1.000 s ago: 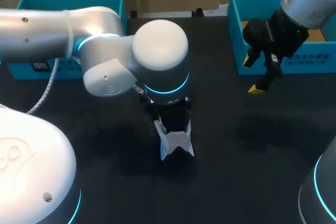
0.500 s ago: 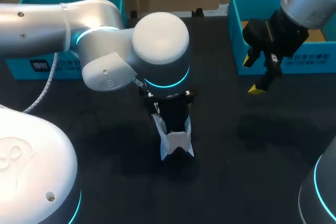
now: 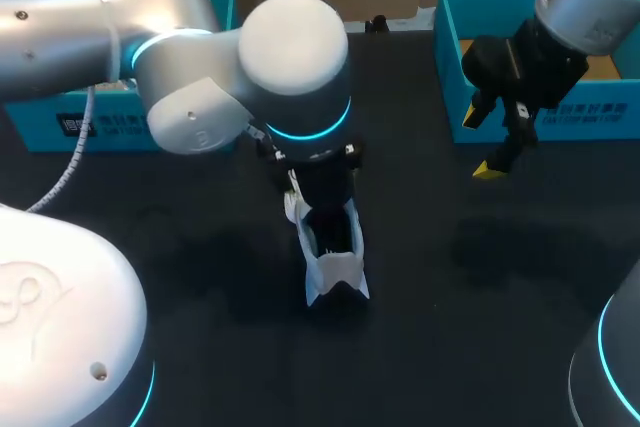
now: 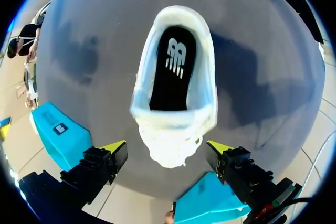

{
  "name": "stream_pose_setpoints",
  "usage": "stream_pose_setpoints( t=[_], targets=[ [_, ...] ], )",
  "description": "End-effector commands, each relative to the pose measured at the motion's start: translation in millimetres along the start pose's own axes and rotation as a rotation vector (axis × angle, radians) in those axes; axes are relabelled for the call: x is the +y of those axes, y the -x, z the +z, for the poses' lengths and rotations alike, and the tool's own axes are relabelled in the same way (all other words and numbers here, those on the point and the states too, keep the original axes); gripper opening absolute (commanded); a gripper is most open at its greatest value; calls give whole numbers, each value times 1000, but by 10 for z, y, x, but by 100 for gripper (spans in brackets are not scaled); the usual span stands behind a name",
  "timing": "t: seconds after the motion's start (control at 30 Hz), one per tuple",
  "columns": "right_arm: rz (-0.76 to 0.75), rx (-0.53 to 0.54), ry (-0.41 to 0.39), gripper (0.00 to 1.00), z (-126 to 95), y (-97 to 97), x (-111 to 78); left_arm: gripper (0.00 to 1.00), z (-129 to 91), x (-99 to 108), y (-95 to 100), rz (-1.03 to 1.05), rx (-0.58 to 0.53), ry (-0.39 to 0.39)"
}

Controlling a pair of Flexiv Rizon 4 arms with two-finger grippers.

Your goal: Take the shoe out of the shoebox, open the shoe tongue, remove and reinsert the insole, then place the shoe into the shoebox

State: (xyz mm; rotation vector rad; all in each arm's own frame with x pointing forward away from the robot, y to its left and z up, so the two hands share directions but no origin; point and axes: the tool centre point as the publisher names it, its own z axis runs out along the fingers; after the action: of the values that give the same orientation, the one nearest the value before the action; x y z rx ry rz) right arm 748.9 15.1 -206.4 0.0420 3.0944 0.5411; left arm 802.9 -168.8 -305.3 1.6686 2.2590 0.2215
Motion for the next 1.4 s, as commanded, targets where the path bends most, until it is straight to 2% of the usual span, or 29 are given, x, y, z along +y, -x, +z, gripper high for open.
stream_pose_setpoints(
  t=[0.03, 0.07, 0.1, 0.13, 0.2, 0.8, 0.9, 1.1, 1.27, 1.4],
  targets=[
    [0, -1, -2, 100, 9, 0, -3, 96, -73, 126, -44, 3, -10, -11],
    [0, -1, -2, 100, 9, 0, -3, 50, -80, 135, -44, 11, -12, -12],
    [0, -1, -2, 100, 9, 0, -3, 40, -85, 139, -43, 15, -14, -11],
    [0, -1, -2, 100, 9, 0, -3, 39, -86, 140, -42, 21, -14, -11],
    [0, -1, -2, 100, 9, 0, -3, 31, -89, 125, -40, 37, -12, -10],
    [0, -1, -2, 100, 9, 0, -3, 32, 83, -290, -159, 130, 24, -84],
    [0, -1, -2, 100, 9, 0, -3, 35, 51, -291, -169, 157, 25, -82],
    [0, -1, -2, 100, 9, 0, -3, 35, -3, -139, -46, 131, 6, -65],
    [0, -1, -2, 100, 9, 0, -3, 38, 125, -207, 61, 165, 24, -95],
    [0, -1, -2, 100, 9, 0, -3, 38, 151, -278, 54, 193, 39, -109]
  ],
)
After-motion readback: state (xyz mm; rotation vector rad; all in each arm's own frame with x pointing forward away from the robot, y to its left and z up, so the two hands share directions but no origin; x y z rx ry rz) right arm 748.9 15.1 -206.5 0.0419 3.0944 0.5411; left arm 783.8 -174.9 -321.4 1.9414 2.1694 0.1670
